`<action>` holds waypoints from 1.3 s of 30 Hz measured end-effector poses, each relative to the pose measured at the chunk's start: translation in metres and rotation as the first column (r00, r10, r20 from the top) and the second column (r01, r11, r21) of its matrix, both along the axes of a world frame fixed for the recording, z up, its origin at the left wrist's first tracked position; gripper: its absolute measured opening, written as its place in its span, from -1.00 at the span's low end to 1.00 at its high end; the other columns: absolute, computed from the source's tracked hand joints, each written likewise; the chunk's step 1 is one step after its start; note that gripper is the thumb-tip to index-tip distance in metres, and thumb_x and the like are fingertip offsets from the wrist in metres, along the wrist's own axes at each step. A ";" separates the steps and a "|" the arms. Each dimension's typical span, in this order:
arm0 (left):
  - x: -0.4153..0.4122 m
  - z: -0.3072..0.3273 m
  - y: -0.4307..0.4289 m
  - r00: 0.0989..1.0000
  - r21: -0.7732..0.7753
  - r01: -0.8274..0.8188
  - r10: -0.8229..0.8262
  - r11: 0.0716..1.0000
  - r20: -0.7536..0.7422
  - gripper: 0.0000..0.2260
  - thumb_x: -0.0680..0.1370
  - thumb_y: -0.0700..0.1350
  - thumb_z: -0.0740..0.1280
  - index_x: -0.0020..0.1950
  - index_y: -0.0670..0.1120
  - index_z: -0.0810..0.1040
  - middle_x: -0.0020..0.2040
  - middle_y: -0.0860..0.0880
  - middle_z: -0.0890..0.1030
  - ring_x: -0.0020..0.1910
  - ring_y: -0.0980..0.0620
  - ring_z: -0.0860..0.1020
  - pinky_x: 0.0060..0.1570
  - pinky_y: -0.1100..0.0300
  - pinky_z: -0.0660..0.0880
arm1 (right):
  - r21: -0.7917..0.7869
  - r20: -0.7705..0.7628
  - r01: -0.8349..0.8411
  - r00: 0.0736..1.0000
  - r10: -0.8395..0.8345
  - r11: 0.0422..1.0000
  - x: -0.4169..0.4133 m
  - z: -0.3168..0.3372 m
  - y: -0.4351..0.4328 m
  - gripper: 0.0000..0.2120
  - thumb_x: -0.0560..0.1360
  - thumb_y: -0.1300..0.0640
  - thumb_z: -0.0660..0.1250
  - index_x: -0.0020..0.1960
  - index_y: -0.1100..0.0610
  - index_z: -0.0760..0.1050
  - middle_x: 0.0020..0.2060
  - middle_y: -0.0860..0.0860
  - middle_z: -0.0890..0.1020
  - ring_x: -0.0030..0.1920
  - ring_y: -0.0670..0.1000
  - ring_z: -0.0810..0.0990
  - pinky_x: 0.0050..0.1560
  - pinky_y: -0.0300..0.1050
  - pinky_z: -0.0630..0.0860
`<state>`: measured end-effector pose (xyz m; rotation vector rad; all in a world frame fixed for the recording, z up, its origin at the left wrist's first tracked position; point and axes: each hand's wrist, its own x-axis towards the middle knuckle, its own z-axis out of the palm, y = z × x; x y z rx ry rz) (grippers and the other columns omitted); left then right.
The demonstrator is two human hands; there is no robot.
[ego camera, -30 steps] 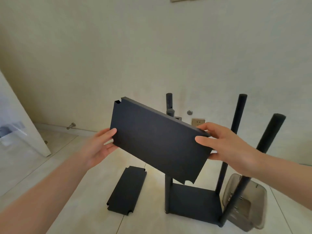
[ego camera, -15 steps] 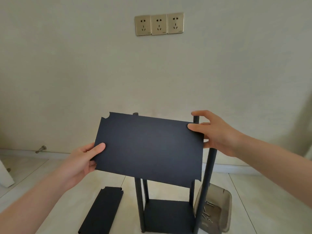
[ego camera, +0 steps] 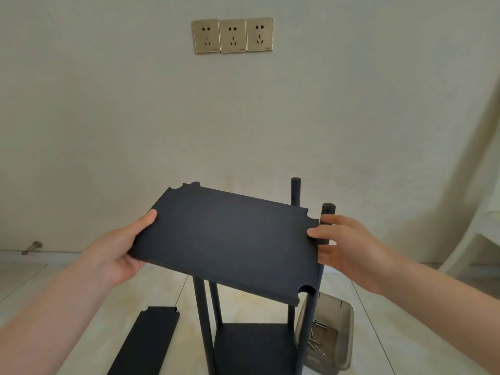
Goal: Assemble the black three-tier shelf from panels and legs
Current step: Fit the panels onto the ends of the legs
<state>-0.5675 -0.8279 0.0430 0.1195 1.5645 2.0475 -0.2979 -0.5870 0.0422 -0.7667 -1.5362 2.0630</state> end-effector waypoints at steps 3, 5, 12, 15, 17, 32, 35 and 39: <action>0.001 0.000 0.004 0.999 0.000 -0.020 0.020 1.000 0.044 -0.87 0.50 -0.12 0.50 0.00 -0.11 0.63 -0.17 -0.01 0.74 -0.17 0.06 0.68 -0.21 0.17 0.53 | 0.020 0.042 -0.094 0.995 0.093 0.995 0.005 -0.004 0.001 -0.80 0.58 0.29 0.31 0.17 0.34 0.56 0.04 0.24 0.69 -0.03 0.19 0.72 -0.14 -0.08 0.66; 0.002 0.003 0.008 0.999 0.003 -0.017 0.017 1.000 0.042 -0.88 0.52 -0.14 0.49 0.00 -0.12 0.63 -0.08 -0.03 0.73 -0.15 0.04 0.69 -0.24 0.16 0.56 | 0.070 0.049 -0.071 0.997 0.068 0.995 0.002 0.002 0.005 -0.83 0.58 0.30 0.29 0.10 0.36 0.58 -0.03 0.22 0.71 -0.06 0.17 0.73 -0.19 -0.12 0.65; 0.002 0.024 0.040 0.982 0.013 0.021 -0.018 1.000 -0.189 -0.93 0.58 -0.18 0.42 0.03 -0.16 0.61 -0.09 -0.06 0.72 -0.27 0.08 0.71 -0.39 0.17 0.63 | 0.242 0.019 0.210 0.975 -0.221 0.947 -0.035 0.046 0.059 -0.92 0.54 0.33 0.35 -0.02 0.37 0.54 -0.21 0.17 0.68 -0.38 0.01 0.69 -0.42 -0.19 0.58; -0.003 0.032 0.055 0.955 -0.046 0.025 -0.038 0.999 -0.294 -0.92 0.60 -0.14 0.41 0.01 -0.14 0.60 -0.06 -0.06 0.64 -0.32 0.07 0.70 -0.34 0.14 0.65 | 0.278 0.035 0.237 0.966 -0.257 0.931 -0.049 0.060 0.083 -0.92 0.53 0.30 0.38 -0.02 0.32 0.54 -0.20 0.16 0.66 -0.37 0.02 0.67 -0.43 -0.19 0.57; -0.007 0.033 0.062 0.943 -0.090 0.043 -0.070 0.995 -0.326 -0.93 0.58 -0.10 0.42 0.00 -0.09 0.61 -0.09 -0.01 0.65 -0.27 0.07 0.68 -0.24 0.13 0.63 | 0.304 0.083 0.232 0.960 -0.268 0.924 -0.055 0.061 0.097 -0.93 0.53 0.30 0.37 -0.01 0.30 0.53 -0.19 0.15 0.65 -0.36 0.03 0.66 -0.45 -0.19 0.57; -0.027 0.012 0.082 0.957 -0.125 0.041 -0.075 0.991 -0.281 -0.95 0.59 -0.09 0.40 0.02 -0.04 0.61 -0.12 0.03 0.65 -0.21 0.07 0.64 -0.18 0.15 0.55 | 0.292 0.245 0.088 0.956 -0.164 0.952 -0.085 0.036 0.132 -0.91 0.56 0.27 0.34 0.01 0.30 0.54 -0.17 0.15 0.65 -0.33 0.06 0.66 -0.41 -0.15 0.59; -0.031 0.010 0.077 0.965 -0.054 0.001 -0.015 0.999 -0.261 -0.95 0.56 -0.11 0.42 0.00 -0.04 0.60 -0.16 0.03 0.63 -0.31 0.10 0.67 -0.27 0.18 0.60 | 0.318 0.270 0.047 0.953 -0.138 0.947 -0.090 0.032 0.132 -0.90 0.56 0.25 0.33 0.01 0.30 0.55 -0.21 0.14 0.65 -0.37 0.05 0.66 -0.44 -0.16 0.58; -0.032 0.012 0.076 0.967 -0.064 0.026 -0.041 0.998 -0.251 -0.93 0.57 -0.09 0.41 0.03 -0.02 0.58 -0.11 0.01 0.61 -0.18 0.04 0.66 -0.24 0.15 0.59 | 0.341 0.319 0.036 0.936 -0.151 0.939 -0.097 0.023 0.132 -0.89 0.57 0.21 0.35 0.02 0.27 0.55 -0.20 0.13 0.66 -0.38 0.03 0.64 -0.50 -0.20 0.52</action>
